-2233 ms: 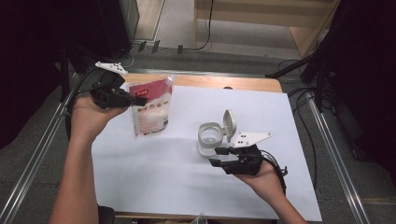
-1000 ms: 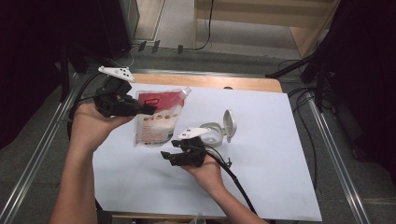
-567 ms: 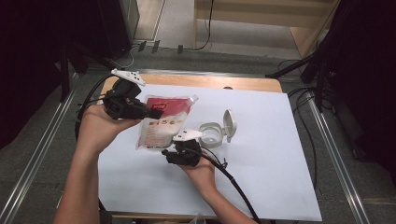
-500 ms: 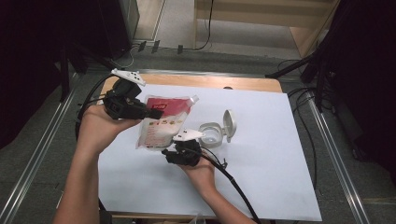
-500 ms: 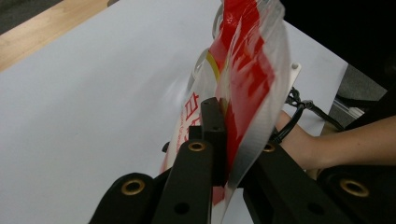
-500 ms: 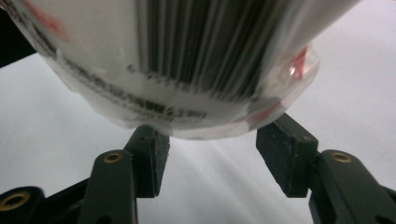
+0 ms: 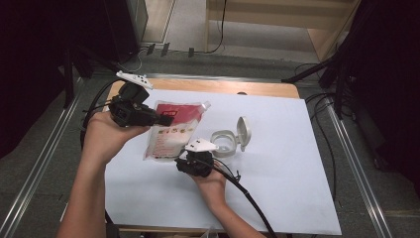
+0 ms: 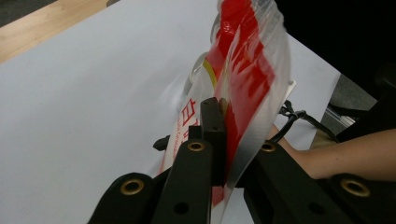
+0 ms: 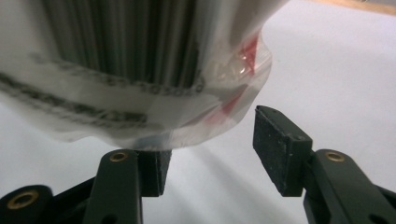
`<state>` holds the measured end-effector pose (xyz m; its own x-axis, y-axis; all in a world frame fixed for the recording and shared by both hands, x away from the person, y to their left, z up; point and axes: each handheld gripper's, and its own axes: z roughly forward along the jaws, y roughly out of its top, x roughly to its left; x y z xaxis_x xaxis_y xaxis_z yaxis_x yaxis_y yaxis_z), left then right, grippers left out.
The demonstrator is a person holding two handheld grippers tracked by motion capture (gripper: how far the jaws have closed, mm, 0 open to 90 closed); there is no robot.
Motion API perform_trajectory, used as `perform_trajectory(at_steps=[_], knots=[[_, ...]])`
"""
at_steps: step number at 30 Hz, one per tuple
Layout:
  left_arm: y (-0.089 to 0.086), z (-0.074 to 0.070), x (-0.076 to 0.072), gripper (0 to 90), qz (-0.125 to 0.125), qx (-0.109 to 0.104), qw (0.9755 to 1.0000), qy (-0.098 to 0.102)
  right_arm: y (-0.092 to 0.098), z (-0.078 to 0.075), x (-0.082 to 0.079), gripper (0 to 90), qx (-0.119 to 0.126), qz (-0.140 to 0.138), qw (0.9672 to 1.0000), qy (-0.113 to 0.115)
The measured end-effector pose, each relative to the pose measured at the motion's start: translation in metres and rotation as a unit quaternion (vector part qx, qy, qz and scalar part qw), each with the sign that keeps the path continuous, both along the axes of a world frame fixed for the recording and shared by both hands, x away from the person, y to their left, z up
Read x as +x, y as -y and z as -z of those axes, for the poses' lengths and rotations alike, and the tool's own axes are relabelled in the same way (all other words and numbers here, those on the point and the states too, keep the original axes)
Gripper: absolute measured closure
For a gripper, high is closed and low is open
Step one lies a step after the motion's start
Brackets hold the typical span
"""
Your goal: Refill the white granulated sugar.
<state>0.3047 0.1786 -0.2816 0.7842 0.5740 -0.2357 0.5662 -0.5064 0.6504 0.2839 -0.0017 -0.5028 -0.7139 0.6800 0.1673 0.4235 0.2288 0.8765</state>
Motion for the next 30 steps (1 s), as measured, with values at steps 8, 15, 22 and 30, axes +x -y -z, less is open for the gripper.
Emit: perform_trajectory(at_steps=[8,15,22,30], knots=[[0.003,0.004,0.003,90.0,0.002,0.007,1.0000,-0.002,0.002,-0.001,-0.007,51.2,-0.004,-0.022,0.9997,0.009],[0.017,0.009,0.006,90.0,0.015,0.001,0.9999,-0.003,0.002,-0.002,-0.018,46.2,-0.017,-0.074,0.9966,0.032],[0.037,0.020,0.007,89.8,0.029,-0.001,0.9995,-0.010,-0.003,-0.005,-0.034,42.2,-0.052,-0.119,0.9885,0.077],[0.051,0.029,0.009,88.1,0.037,0.016,0.9992,-0.011,0.004,-0.005,-0.032,50.0,-0.015,-0.118,0.9925,0.026]])
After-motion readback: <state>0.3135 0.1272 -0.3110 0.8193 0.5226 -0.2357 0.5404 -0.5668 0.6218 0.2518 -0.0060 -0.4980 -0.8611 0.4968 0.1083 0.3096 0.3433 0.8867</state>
